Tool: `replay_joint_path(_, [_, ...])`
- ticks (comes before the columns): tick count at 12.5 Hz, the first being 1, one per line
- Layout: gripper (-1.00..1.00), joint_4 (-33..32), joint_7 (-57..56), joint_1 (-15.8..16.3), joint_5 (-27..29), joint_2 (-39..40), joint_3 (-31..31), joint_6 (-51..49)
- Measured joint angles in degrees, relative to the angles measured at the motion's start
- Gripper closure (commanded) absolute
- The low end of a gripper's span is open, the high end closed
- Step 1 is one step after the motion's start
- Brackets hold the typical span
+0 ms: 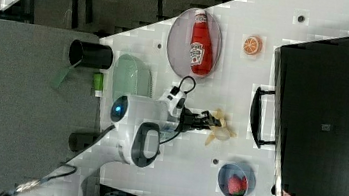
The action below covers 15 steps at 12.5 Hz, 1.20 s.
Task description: Pick Banana and place it in mug.
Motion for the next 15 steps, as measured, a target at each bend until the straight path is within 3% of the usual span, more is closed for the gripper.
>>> replay_joint_path(3, [0.57,1.45,-0.06,0.94,-0.16,-15.33,-3.00,-10.69])
replay_joint_path(7, [0.57,13.54,1.90,-0.19,0.02,-27.99,-1.77,-29.25])
replay_joint_path(9, [0.57,18.02,6.04,-0.11,0.15,-30.09,-0.40,-34.29])
replay_joint_path(12, [0.56,16.00,14.52,0.33,0.05,-31.74,4.68,-37.29])
replay_joint_path(15, [0.57,15.33,26.10,1.27,-0.53,-27.99,12.20,-36.65])
